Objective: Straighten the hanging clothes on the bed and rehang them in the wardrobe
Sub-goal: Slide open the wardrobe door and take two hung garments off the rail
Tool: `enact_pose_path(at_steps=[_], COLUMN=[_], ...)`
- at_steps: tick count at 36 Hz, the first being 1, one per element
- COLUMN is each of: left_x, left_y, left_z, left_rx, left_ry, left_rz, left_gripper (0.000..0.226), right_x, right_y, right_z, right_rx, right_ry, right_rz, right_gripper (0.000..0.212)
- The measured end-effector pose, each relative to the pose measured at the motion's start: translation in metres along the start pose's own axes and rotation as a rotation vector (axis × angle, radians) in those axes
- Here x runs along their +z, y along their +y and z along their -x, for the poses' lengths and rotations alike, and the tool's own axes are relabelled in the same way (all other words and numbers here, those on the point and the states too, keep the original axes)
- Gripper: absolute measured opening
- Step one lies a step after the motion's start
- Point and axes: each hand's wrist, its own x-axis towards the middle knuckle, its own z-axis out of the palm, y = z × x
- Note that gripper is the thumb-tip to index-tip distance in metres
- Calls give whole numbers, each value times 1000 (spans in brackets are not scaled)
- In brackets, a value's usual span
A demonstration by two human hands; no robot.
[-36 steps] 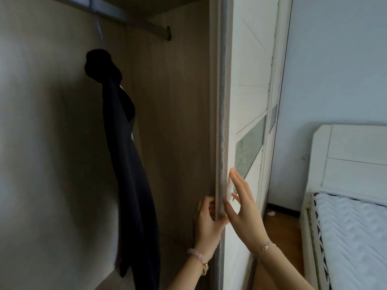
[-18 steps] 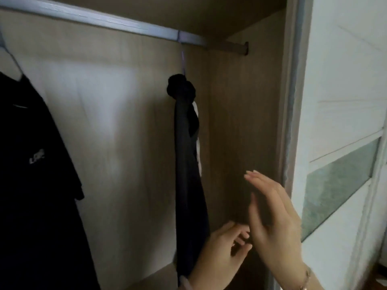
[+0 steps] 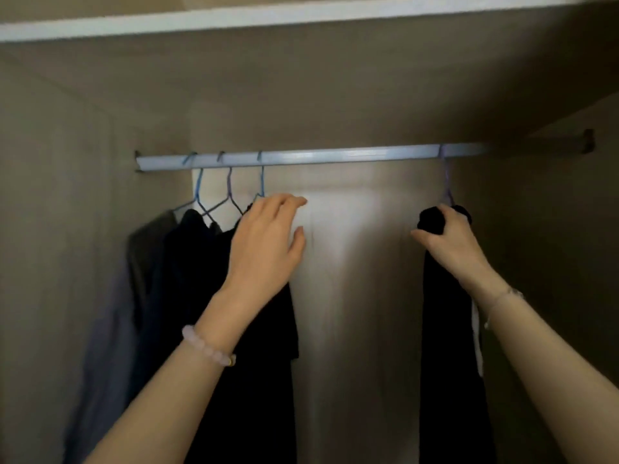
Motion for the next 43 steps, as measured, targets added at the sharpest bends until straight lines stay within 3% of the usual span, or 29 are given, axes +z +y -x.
enact_pose_path(at_steps=[2, 5, 8, 11, 19, 24, 29, 34, 43], left_x=[-9, -13, -13, -7, 29, 42, 42, 37, 60], left_y=[-16, -39, -50, -60, -72, -73, -81, -85, -90], left_z=[-18, -37, -48, -53, -57, -58, -69, -92, -102], left_rx=[-59, -252, -457, -624, -880, -934, -961, -922, -897], left_ry=[-33, -209, -445, -571, -440, -364, -363, -350, -333], left_rz=[-106, -152, 4, 233, 720, 985, 1056, 1093, 1002], left_gripper=[45, 52, 56, 47, 18, 36, 39, 45, 49], right_x=[1, 1, 0, 1, 6, 1, 2, -11, -10], right_y=[-2, -3, -7, -7, 9, 8, 2, -19, -40], right_z=[-16, -33, -37, -38, -53, -53, -59, -74, -96], right_rx=[54, 184, 312, 349, 367, 340, 342, 313, 316], right_ry=[-3, -31, -74, -62, 51, 98, 135, 72, 30], right_rz=[23, -57, -157, -230, -407, -462, -498, -388, -264], right_gripper=[73, 81, 69, 55, 34, 35, 34, 19, 37])
